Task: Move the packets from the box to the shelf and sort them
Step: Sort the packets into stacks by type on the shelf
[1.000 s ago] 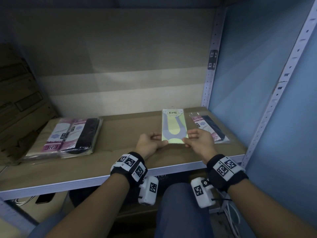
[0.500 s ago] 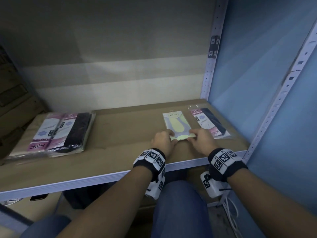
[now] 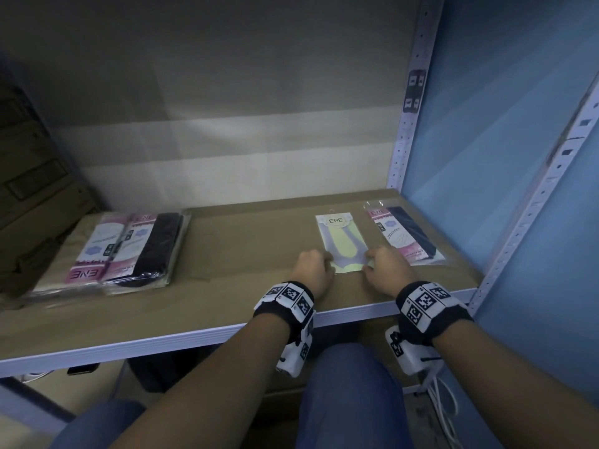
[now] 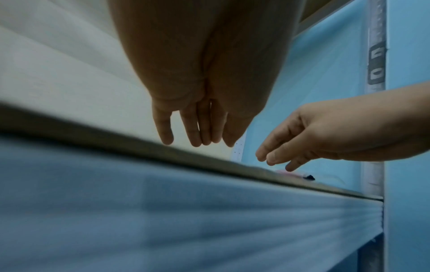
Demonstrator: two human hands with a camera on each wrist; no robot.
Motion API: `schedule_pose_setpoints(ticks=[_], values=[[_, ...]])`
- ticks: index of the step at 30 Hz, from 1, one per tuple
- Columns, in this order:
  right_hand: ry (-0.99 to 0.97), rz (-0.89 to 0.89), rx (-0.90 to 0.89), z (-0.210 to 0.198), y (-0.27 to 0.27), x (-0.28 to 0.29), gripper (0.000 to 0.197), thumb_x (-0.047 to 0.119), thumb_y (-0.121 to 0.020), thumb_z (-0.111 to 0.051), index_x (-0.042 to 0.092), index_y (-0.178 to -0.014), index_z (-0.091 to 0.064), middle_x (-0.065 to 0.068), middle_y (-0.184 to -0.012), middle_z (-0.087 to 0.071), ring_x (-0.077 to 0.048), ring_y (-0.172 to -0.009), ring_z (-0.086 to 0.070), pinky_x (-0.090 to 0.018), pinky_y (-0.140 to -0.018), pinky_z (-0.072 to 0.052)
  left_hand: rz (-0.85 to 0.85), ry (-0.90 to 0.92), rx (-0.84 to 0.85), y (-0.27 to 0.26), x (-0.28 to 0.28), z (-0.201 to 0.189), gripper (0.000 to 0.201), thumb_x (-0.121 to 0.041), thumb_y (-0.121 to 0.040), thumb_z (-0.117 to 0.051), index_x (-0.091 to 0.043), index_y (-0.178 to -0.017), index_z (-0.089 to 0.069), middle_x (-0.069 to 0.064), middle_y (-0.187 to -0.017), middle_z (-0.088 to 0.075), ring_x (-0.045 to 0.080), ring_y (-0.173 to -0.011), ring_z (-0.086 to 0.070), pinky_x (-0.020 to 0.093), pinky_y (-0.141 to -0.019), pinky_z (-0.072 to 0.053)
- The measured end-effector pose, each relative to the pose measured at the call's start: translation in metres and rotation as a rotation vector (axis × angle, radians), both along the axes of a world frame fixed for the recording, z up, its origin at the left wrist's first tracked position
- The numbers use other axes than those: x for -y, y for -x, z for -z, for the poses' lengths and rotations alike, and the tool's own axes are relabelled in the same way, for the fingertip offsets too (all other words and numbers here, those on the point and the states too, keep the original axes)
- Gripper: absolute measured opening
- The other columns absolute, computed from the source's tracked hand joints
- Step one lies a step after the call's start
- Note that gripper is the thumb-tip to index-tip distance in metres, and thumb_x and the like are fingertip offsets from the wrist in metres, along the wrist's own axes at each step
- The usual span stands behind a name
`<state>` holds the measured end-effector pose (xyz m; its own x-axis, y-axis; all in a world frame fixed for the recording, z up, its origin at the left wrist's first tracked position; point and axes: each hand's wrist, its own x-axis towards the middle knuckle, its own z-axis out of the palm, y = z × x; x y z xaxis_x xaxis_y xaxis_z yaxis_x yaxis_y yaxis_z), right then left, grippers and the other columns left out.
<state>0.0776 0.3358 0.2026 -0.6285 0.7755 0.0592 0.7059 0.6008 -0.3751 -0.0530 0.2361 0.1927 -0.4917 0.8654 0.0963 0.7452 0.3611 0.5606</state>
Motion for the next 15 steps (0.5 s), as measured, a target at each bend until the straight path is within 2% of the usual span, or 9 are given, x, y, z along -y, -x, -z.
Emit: schedule_pose_setpoints(ticks=[3, 6, 8, 15], values=[[-0.008, -0.004, -0.021, -0.010, 0.006, 0.010, 0.034, 0.019, -0.088, -0.058, 0.011, -0.121, -0.062, -0.010, -0.120, -0.062, -0.027, -0.107, -0.059, -0.037, -0.091, -0.050, -0.012, -0.027, -0.017, 0.015, 0.013, -0.007, 0.033, -0.015, -0.091, -0.054, -0.007, -0.121, -0.062, 0.012, -0.123, -0.063, 0.027, -0.116, -0.056, 0.031, -0.098, -0.043], [-0.013, -0.034, -0.051, -0.023, 0.020, 0.026, 0.038, 0.018, -0.090, -0.057, 0.011, -0.128, -0.058, -0.007, -0.129, -0.058, -0.024, -0.114, -0.056, -0.029, -0.091, -0.045, -0.048, -0.045, -0.008, 0.036, 0.030, -0.020, 0.037, -0.020, -0.091, -0.056, -0.009, -0.127, -0.058, 0.009, -0.131, -0.058, 0.022, -0.122, -0.053, 0.027, -0.102, -0.040], [-0.011, -0.071, -0.093, -0.032, 0.033, 0.038, 0.037, 0.015, -0.090, -0.056, 0.007, -0.126, -0.059, -0.009, -0.130, -0.058, -0.024, -0.117, -0.055, -0.027, -0.092, -0.043, -0.085, -0.061, -0.017, 0.052, 0.045, -0.029, 0.039, -0.020, -0.091, -0.056, -0.010, -0.129, -0.057, 0.009, -0.134, -0.056, 0.023, -0.124, -0.052, 0.027, -0.104, -0.038], [0.044, -0.198, -0.210, -0.049, 0.101, 0.088, 0.036, 0.018, -0.089, -0.057, 0.006, -0.122, -0.062, -0.011, -0.122, -0.064, -0.025, -0.112, -0.060, -0.032, -0.096, -0.047, -0.244, -0.089, -0.088, 0.115, 0.125, -0.057, 0.040, -0.019, -0.088, -0.059, -0.011, -0.127, -0.058, 0.007, -0.132, -0.058, 0.021, -0.120, -0.055, 0.026, -0.103, -0.040]])
